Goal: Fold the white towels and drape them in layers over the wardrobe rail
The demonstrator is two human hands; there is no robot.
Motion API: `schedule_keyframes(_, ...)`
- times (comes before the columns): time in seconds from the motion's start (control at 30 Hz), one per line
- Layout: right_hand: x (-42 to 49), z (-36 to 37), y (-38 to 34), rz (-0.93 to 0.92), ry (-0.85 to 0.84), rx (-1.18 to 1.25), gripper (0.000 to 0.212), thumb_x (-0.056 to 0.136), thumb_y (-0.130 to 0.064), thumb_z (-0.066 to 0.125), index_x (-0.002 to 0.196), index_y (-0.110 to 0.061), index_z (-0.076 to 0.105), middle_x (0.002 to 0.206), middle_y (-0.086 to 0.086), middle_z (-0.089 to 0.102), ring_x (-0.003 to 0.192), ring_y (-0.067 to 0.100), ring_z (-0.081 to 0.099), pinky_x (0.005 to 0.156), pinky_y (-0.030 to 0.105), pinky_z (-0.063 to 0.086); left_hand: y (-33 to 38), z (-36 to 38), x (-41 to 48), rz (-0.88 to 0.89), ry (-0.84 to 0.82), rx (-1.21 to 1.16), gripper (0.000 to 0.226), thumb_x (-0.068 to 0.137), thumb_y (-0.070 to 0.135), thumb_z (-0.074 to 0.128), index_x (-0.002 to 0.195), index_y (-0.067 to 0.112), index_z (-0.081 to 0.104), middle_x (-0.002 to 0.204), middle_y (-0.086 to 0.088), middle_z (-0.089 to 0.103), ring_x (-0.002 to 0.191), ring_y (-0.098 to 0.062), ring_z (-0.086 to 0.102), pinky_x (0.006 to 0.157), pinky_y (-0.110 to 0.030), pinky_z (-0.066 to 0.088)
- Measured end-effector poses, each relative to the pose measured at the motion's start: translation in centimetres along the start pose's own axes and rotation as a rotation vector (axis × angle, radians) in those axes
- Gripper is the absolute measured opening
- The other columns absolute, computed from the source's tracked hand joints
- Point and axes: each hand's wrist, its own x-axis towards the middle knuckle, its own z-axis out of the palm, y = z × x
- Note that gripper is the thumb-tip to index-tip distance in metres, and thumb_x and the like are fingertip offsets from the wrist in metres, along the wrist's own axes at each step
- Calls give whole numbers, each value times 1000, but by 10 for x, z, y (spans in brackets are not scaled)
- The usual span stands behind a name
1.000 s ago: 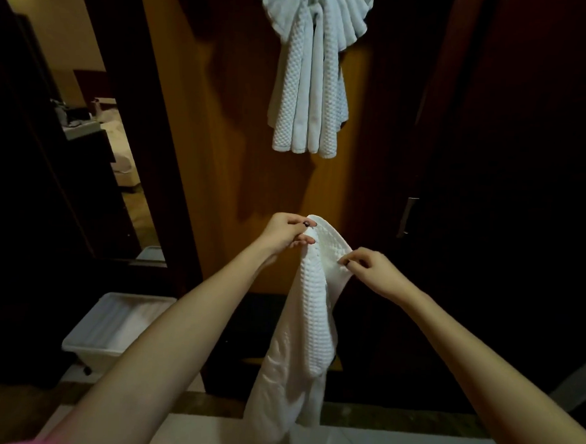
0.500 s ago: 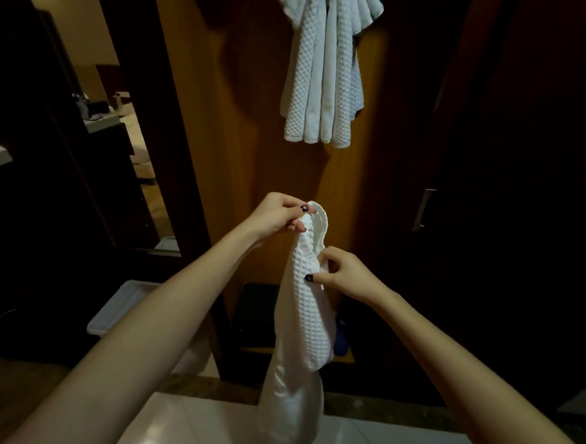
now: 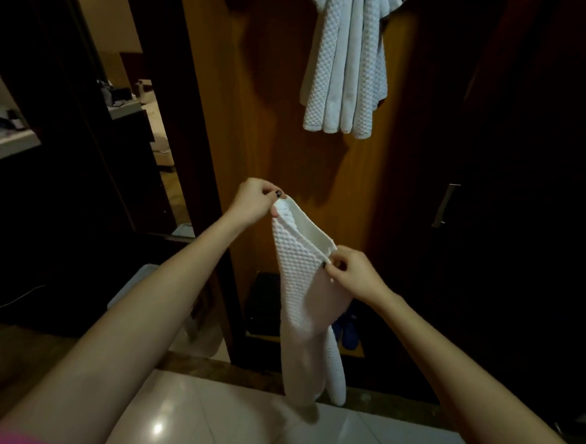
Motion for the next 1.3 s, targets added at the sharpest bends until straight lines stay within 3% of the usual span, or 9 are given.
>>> schedule_keyframes(0.13, 10, -16, 2, -33, 13, -10, 23, 91, -13, 59, 68, -7, 57, 80, 3, 55, 75, 20, 54, 69, 36, 43, -26, -8, 2, 25, -94, 168, 16, 96, 20, 57, 91, 18, 72, 90, -3, 70, 83, -11, 63, 92, -36, 49)
schedule_keyframes(0.3, 10, -7, 1, -67, -103, -38, 25, 93, -14, 58, 69, -19, 55, 84, 0, 57, 79, 20, 56, 73, 37, 45, -32, 33, -23, 327, -505, 285, 29, 89, 23, 68, 117, 18, 67, 116, 0, 55, 110, -14, 49, 95, -29, 39)
schedule_keyframes(0.37, 10, -10, -2, -99, -123, -45, 27, 94, -13, 58, 69, -24, 54, 81, -6, 54, 79, 16, 55, 73, 32, 44, -38, 53, -27, 370, -578, 296, 29, 86, 23, 71, 114, 18, 68, 112, 1, 62, 106, -12, 53, 91, -30, 41)
schedule_keyframes(0.57, 3, -30, 9, -83, -113, -24, 19, 93, -11, 61, 76, -4, 67, 79, -11, 54, 73, 0, 53, 68, 15, 38, -47, 81, -23, 380, -521, 195, 13, 92, 27, 64, 91, 15, 70, 88, 2, 67, 83, -11, 57, 75, -33, 45)
schedule_keyframes(0.67, -7, -39, 16, -55, -66, 49, 21, 91, -16, 66, 72, -8, 69, 79, -9, 57, 73, 4, 56, 68, 21, 43, -37, 86, -19, 405, -527, 70, 14, 93, 19, 62, 89, 7, 69, 89, -2, 66, 80, -1, 54, 72, -18, 40)
schedule_keyframes(0.9, -19, -60, 34, 55, -71, 123, 34, 82, -38, 74, 85, -4, 72, 98, 3, 66, 93, 19, 64, 80, 36, 51, -21, 65, -3, 323, -551, -127, 15, 94, 10, 58, 83, 16, 65, 83, 10, 62, 79, 6, 55, 76, -12, 41)
schedule_keyframes(1.0, -20, -62, 37, 26, -75, 127, 28, 87, -32, 71, 81, -5, 70, 92, 7, 65, 81, 18, 62, 72, 34, 48, -27, 49, 3, 284, -530, -178, 17, 95, 10, 59, 81, 19, 65, 80, 13, 63, 78, 2, 56, 74, -15, 42)
schedule_keyframes(1.2, -9, -67, 28, 0, -65, 84, 27, 96, -26, 58, 86, -4, 70, 86, 7, 65, 79, 21, 62, 71, 41, 48, -33, 22, 11, 235, -620, -17, 20, 86, 33, 64, 83, 13, 66, 79, 13, 62, 78, 2, 54, 77, -21, 41)
schedule_keyframes(1.3, 0, -59, 17, -24, -48, 91, 28, 94, -27, 62, 80, -5, 71, 82, 3, 66, 77, 18, 63, 70, 37, 48, -26, 19, 6, 204, -622, -8, 14, 89, 25, 68, 93, 11, 66, 93, 5, 64, 78, 7, 56, 75, -14, 40)
